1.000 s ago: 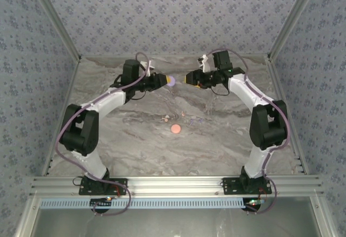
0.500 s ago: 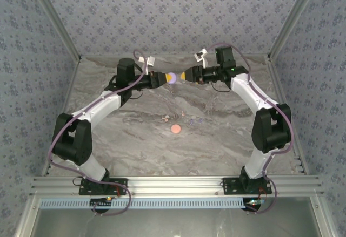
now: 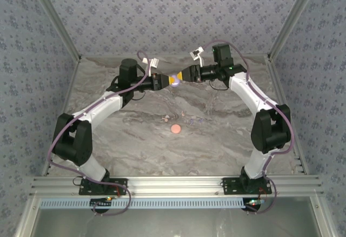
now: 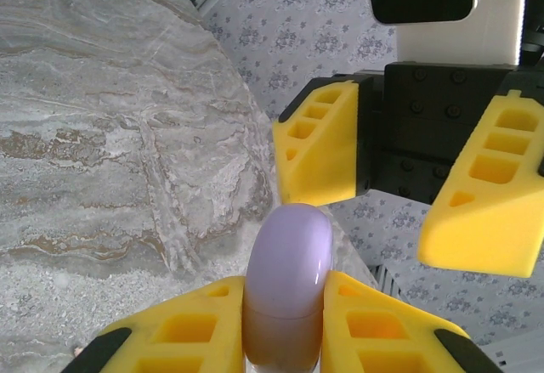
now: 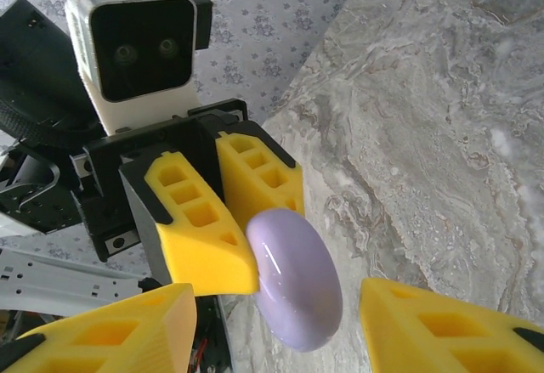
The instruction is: Insert wireless bluetooth earbuds into charging case
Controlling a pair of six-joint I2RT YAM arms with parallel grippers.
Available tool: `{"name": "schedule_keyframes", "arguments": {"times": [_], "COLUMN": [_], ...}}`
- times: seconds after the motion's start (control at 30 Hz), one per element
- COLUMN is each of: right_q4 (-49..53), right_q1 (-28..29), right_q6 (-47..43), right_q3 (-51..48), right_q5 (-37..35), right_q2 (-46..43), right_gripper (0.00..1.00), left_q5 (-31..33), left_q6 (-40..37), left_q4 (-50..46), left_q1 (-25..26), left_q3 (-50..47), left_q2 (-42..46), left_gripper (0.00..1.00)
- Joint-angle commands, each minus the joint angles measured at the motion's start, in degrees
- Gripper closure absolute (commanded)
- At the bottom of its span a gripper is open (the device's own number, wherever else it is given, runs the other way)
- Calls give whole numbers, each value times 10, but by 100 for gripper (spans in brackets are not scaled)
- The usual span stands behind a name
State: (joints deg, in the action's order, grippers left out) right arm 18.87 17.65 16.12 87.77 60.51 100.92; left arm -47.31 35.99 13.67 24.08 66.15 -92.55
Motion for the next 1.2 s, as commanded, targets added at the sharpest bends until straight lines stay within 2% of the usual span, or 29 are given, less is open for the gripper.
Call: {"name": "schedule_keyframes", "arguments": {"times": [0.0,0.6,1.0,1.17], "right_q4": [22,51,53,53], "right_q1": [5,11,14,15], "right_q6": [-18,-39,-41,-40], "right_q3": [24,35,40,43], "right_q5": [21,31,36,40], "right_q2": [7,24,30,29], "right_gripper": [48,56,66,73], "left_q5": [-18,-17,-17,-18], "left_q6": [-12,-11,-10,-8], "left_q4": [15,16,17,18], "left_q1": [5,6,9,11], "left_q3": [16,20,21,23], "left_q2": [18,18,15,13], "left_gripper": [79,79,79,79]}}
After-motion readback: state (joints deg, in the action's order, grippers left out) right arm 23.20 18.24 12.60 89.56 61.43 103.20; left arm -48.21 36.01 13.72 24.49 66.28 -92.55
